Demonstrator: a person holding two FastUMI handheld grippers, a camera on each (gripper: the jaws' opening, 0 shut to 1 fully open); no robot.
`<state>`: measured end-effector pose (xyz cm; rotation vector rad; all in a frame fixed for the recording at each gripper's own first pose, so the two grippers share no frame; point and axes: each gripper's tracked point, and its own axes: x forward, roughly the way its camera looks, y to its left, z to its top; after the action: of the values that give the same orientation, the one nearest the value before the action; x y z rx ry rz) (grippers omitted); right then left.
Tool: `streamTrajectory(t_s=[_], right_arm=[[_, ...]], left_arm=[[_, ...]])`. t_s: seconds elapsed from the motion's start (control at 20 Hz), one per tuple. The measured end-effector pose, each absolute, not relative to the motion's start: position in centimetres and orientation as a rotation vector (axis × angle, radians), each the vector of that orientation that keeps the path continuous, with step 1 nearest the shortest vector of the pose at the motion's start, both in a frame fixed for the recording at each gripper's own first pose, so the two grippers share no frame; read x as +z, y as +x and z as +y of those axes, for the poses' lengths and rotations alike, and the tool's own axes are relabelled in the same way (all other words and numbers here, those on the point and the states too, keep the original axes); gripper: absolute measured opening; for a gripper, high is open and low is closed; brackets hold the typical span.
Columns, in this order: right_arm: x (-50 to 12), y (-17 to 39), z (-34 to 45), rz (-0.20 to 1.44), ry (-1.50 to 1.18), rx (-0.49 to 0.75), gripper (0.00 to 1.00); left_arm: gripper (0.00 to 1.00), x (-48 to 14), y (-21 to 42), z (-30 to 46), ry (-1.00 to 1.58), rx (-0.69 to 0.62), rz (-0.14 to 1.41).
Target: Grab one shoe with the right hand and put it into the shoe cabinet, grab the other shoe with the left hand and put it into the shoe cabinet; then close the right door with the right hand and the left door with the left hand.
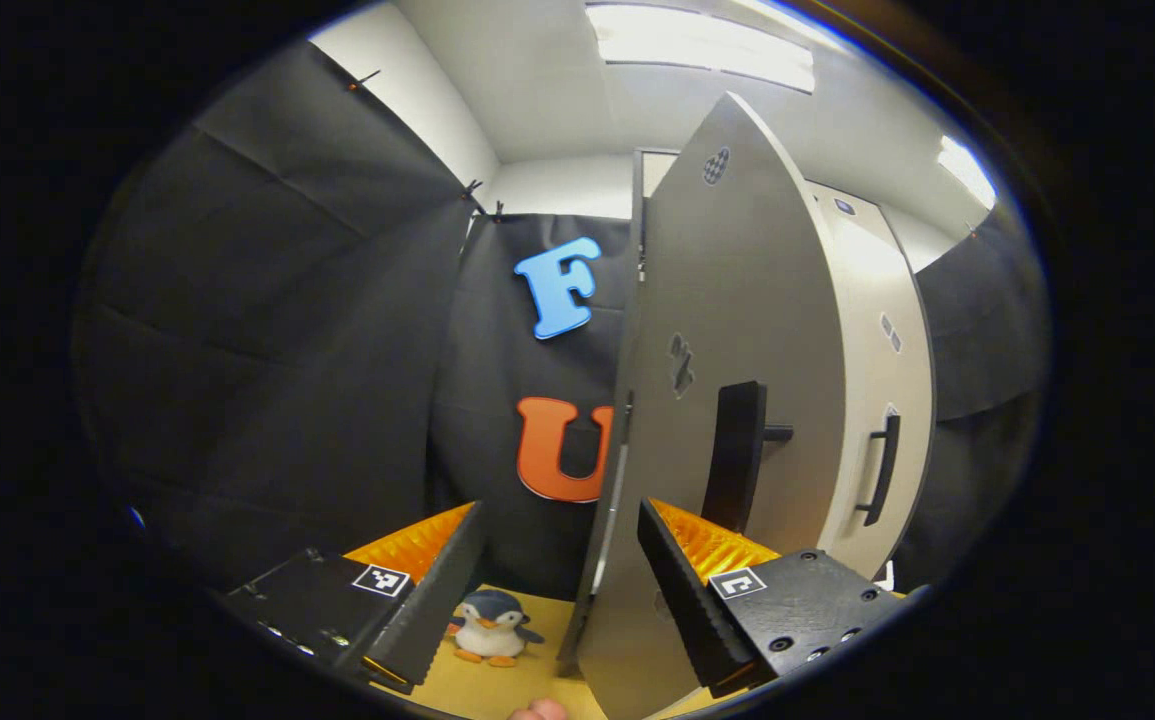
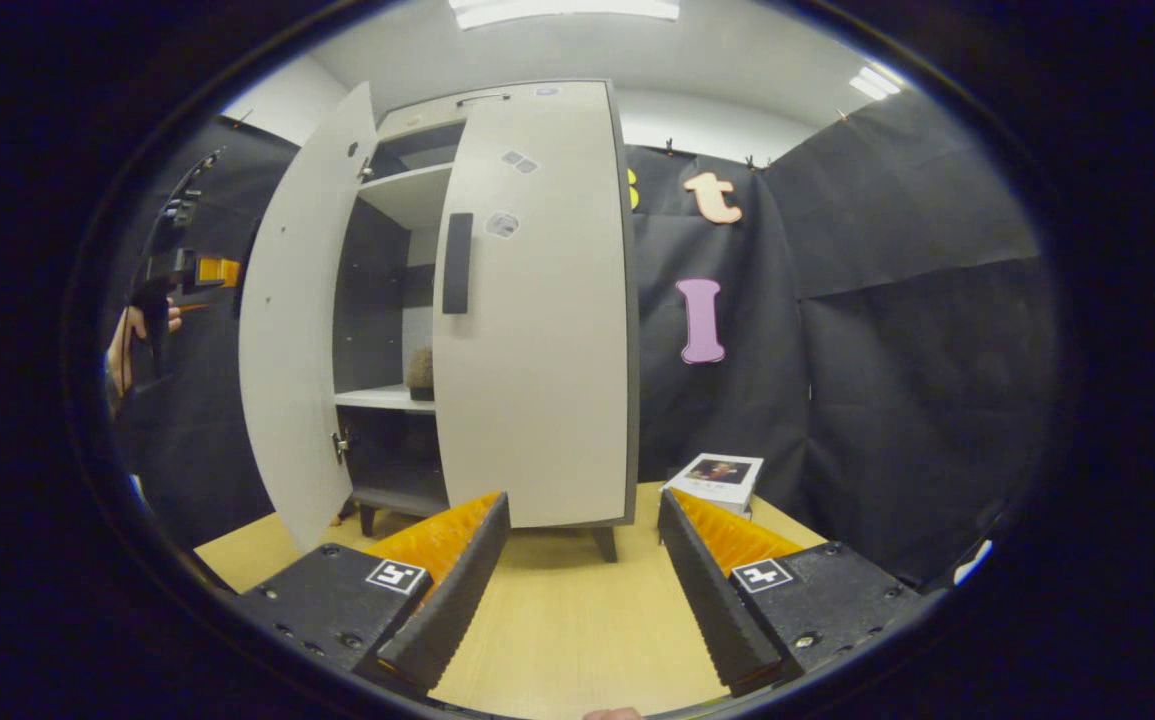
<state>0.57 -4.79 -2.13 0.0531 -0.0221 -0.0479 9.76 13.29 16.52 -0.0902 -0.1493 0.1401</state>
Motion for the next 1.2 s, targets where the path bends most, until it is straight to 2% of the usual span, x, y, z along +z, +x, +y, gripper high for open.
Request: streamTrajectory(t_s=[0.3, 0.6, 0.95, 1.2], right_arm=[[-2.0, -0.4, -6.0, -0.024, 0.068, -0.077, 0.96], [-2.6, -1.3, -6.6, -0.018, 0.061, -0.085, 0.96], [-1.8, -0.4, -6.8, -0.022, 0.043, -0.064, 0.96], [-1.9, 0.4, -6.3, -0.007, 0.06, -0.036, 0.96]], left_arm=[[0.93, 16.0, 13.8, 5.8, -0.071, 0.008, -0.147], [0.94, 14.3, 14.2, 5.2, -0.04, 0.036, -0.114], [0.94, 14.2, 9.5, 4.2, -0.019, 0.017, -0.127], [0.94, 9.2, 4.7, 2.8, -0.077, 0.009, -0.058]])
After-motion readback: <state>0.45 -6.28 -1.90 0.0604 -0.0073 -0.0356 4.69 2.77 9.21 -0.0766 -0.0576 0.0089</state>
